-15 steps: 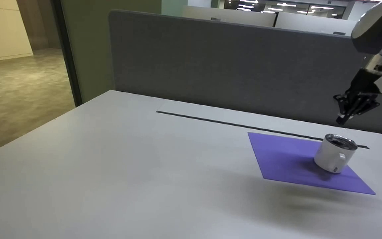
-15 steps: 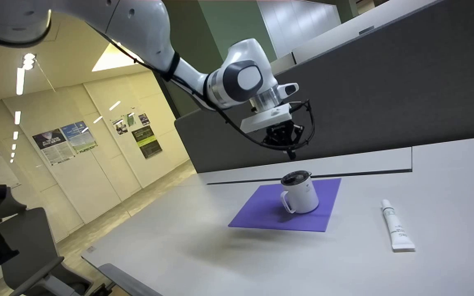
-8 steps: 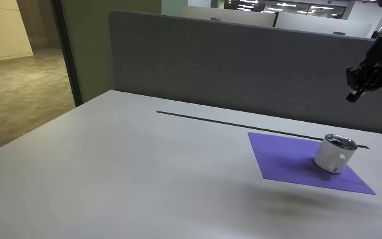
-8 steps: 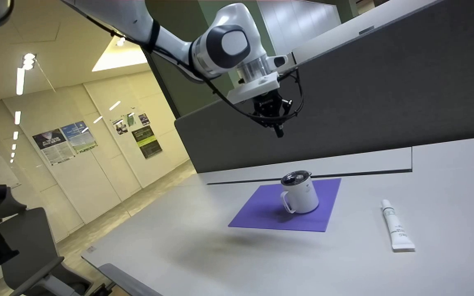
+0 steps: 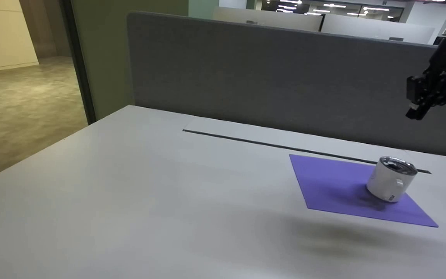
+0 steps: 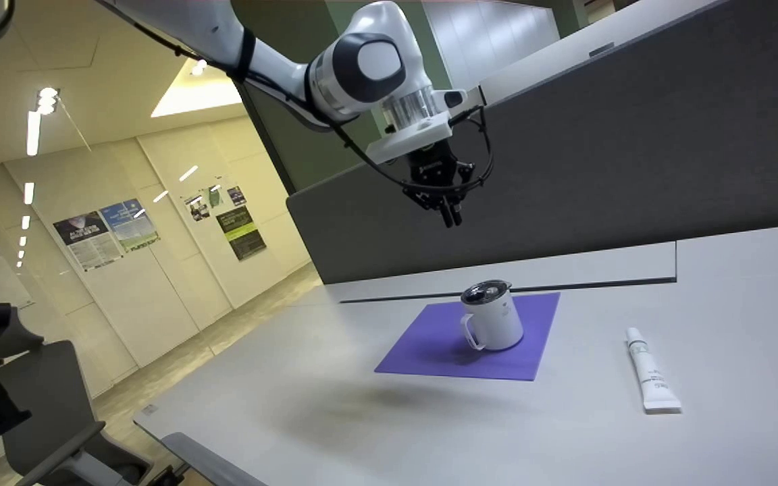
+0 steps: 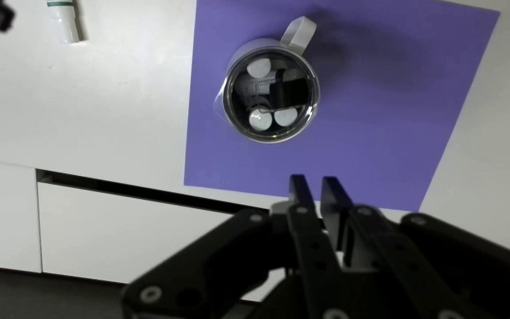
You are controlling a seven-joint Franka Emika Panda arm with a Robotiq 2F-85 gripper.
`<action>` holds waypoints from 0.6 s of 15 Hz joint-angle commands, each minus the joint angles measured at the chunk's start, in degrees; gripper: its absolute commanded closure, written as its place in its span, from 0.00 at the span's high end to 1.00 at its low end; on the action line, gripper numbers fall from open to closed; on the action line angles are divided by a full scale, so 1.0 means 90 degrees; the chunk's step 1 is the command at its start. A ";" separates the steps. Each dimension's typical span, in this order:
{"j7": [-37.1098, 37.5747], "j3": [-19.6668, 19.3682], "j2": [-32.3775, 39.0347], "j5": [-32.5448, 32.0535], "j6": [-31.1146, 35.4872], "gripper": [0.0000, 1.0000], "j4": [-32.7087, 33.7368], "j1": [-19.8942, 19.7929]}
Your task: Open the lid on the cup
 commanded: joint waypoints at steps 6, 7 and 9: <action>0.0171 -0.0268 -0.0223 -0.0327 -0.0424 0.81 0.0049 0.0192; 0.0170 -0.0279 -0.0234 -0.0361 -0.0446 0.87 0.0051 0.0196; 0.0175 -0.0299 -0.0252 -0.0387 -0.0489 0.99 0.0055 0.0206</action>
